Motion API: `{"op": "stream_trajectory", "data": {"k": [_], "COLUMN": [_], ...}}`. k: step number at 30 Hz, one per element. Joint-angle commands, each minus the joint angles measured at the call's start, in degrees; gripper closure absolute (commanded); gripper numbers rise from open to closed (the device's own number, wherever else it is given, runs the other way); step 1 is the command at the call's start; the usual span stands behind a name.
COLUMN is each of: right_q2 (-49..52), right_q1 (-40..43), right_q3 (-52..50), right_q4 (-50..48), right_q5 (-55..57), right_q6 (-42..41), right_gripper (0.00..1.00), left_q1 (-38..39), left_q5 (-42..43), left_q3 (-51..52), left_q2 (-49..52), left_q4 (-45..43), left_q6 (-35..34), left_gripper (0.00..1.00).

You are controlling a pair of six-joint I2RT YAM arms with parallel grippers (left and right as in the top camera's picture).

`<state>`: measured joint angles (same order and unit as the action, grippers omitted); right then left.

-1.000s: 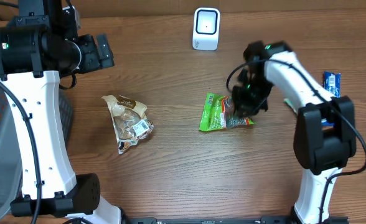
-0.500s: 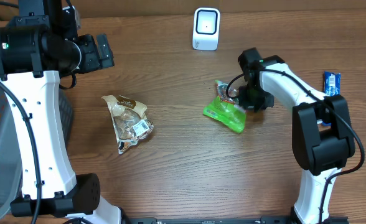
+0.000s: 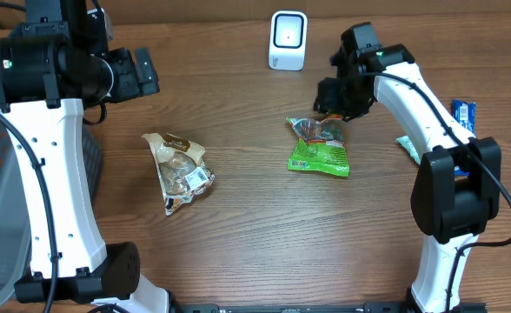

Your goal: Scan the item barcode

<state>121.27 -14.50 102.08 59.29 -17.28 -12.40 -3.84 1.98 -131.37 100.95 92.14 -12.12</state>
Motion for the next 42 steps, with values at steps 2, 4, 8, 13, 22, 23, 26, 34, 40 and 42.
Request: {"op": "stream_trajectory", "data": {"k": [2, 4, 8, 13, 22, 23, 26, 34, 40, 42], "right_q2": [-0.07, -0.07, -0.07, -0.04, -0.42, -0.85, -1.86, -4.81, -4.46, -4.46], "right_q1": [-2.95, -4.17, -5.44, -5.53, -3.02, -2.54, -1.84, 3.74, 9.49, 10.36], "right_q3": [-1.75, -3.74, -8.46, -14.38, -11.72, -8.66, -3.30, 4.61, -1.99, -5.55], "right_q4": [1.18, 1.62, 1.53, 0.81, 2.69, 4.28, 7.04, 16.57, 16.11, 13.62], "right_q5": [-6.88, -4.94, -2.86, 2.01, 10.34, 5.49, -1.46, 3.67, 4.79, 4.79], "right_q6": [0.00, 0.00, 0.00, -0.02, 5.90, 8.52, 11.43, 10.25, 10.34, 10.34], "right_gripper": [0.69, 0.78, 0.82, 0.80, 0.39, 0.36, 0.34, 0.22, 0.18, 0.15], "left_q1": [0.22, 0.22, 0.22, 0.22, 0.22, 0.22, 0.22, 0.22, 0.22, 0.22], "left_q5": [0.57, 0.57, 0.57, 0.57, 0.57, 0.57, 0.57, 0.57, 0.57, 0.57], "left_q3": [-0.02, -0.02, -0.02, -0.02, -0.02, -0.02, -0.02, -0.02, -0.02, -0.02], "left_q2": [-0.94, -0.94, -0.94, -0.94, -0.94, -0.94, -0.94, -0.94, -0.94, -0.94], "left_q4": [-0.02, -0.02, -0.02, -0.02, -0.02, -0.02, -0.02, -0.02, -0.02, -0.02], "left_q6": [-0.98, -0.98, -0.98, -0.98, -0.98, -0.98, -0.98, -0.98, -0.98, -0.98], "left_gripper": [0.00, 0.00, 0.00, 0.00, 0.00, 0.00, 0.00, 0.00, 0.00, 0.00]}}
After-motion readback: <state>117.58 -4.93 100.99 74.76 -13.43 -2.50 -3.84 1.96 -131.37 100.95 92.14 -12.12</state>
